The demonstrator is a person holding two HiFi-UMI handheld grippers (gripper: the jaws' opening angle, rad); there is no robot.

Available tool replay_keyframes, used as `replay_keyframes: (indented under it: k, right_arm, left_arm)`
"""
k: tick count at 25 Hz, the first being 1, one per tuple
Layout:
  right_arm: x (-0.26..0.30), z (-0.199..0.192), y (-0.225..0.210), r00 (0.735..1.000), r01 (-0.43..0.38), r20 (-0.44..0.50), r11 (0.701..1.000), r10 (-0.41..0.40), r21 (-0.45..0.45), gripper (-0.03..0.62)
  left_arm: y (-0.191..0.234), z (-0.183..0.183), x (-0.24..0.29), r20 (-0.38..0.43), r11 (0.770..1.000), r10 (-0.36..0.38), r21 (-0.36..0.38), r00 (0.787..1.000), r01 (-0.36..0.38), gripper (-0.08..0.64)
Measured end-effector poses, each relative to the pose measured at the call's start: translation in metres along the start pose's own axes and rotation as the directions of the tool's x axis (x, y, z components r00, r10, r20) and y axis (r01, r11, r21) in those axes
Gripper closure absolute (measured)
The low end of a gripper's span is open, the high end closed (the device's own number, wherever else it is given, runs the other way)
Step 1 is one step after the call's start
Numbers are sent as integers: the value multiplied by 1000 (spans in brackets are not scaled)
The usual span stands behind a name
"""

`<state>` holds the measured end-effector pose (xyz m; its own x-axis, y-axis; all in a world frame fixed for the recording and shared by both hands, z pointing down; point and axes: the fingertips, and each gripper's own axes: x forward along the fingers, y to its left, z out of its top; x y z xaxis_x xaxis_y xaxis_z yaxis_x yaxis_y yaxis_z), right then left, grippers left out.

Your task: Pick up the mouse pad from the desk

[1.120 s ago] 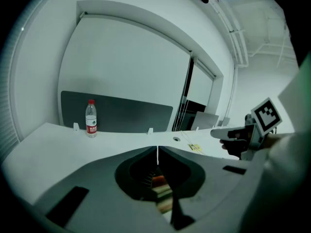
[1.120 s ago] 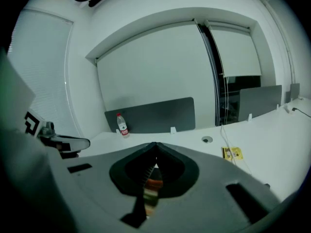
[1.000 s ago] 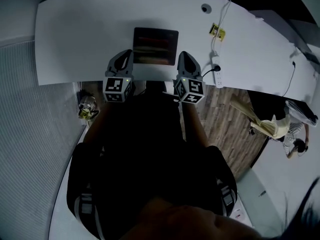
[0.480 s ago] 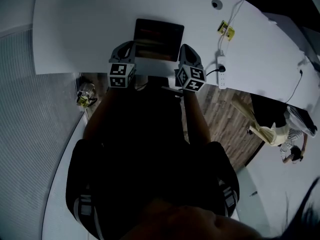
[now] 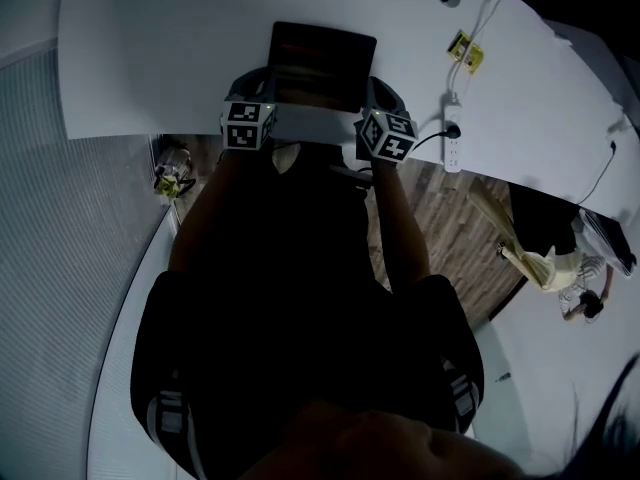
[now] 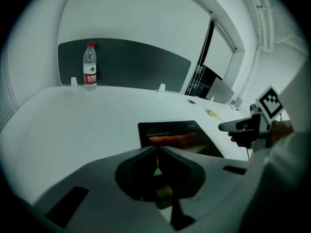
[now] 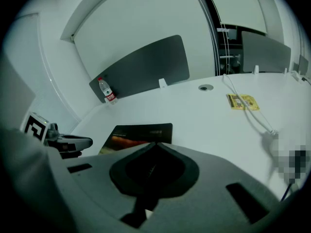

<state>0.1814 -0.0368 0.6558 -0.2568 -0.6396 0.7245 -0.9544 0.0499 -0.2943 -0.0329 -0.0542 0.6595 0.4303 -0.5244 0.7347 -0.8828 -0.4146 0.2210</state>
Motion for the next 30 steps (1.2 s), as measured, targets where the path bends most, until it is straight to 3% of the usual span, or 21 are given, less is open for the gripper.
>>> replay_keyframes:
  k: [10,12,13,25,30]
  right_arm:
    - [20,-23,-8,997,-1,-83,997,7,71,589]
    - [19,-19,-5,996,-12,-89,996,19,85,569]
    - [20,-19,-4,995,-14,-92,996,23,87,556]
    - [33,-38,-6,985,-44,-160,993,62,112,432]
    - [35,-41,-7,983,-40,-178,996,54,83,423]
  left_arm:
    - [16,-12,16,-87,998,23,-61,996,-28,524]
    - [16,-15,19,-108,998,11,-67,994,-18,431]
    - [16,-16,20,-117,998,6,-67,993,-14,421]
    - [5,-24,29,-172,996,-59,-78,983,47,383]
    - [2,-26,31,-181,995,-63,-84,981,48,370]
